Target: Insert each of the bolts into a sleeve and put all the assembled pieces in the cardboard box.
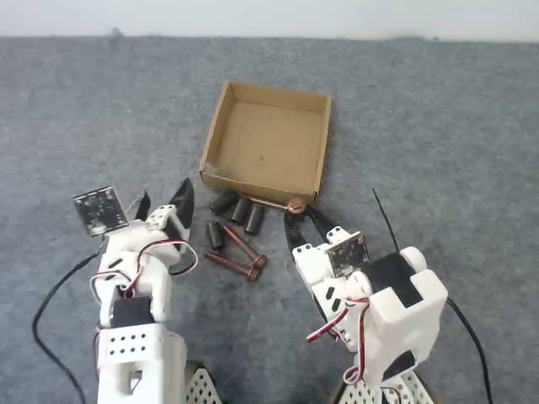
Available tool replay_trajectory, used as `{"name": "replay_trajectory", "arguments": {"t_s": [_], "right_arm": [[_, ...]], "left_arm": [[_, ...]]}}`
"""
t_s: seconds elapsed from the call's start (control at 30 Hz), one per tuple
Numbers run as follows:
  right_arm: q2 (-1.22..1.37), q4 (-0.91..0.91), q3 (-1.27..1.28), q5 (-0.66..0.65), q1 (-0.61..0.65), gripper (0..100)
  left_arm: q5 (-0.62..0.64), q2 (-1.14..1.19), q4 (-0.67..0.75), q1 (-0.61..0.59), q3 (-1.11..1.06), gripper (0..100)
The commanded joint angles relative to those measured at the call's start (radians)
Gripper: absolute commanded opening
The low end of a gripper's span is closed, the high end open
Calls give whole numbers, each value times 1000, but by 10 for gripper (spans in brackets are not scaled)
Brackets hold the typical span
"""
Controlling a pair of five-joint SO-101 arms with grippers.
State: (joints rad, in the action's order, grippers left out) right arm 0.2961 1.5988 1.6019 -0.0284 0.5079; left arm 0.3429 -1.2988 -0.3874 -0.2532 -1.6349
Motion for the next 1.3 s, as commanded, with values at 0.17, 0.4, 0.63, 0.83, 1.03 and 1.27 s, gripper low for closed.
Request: {"name": "replay_trajectory", "arguments": {"t_s": [0.17, 0.4, 0.63, 0.83, 1.03, 1.27], "right_arm": [[-47, 28, 26, -15, -28, 6], [-50, 31, 25, -17, -39, 6], [-50, 31, -2, -60, -111, 6], [-54, 31, -48, -64, -177, 6], [-56, 31, -175, -66, -234, 6], [-58, 22, -322, -144, -226, 6]], "left_arm": [[-3, -28, -6, -43, -36, 268], [-2, -28, -5, -43, -36, 163], [-3, -28, -6, -46, -35, 18], [-3, -28, -6, -89, -59, 14], [-3, -28, -5, -86, -58, 14], [-3, -28, -3, -86, -58, 17]]}}
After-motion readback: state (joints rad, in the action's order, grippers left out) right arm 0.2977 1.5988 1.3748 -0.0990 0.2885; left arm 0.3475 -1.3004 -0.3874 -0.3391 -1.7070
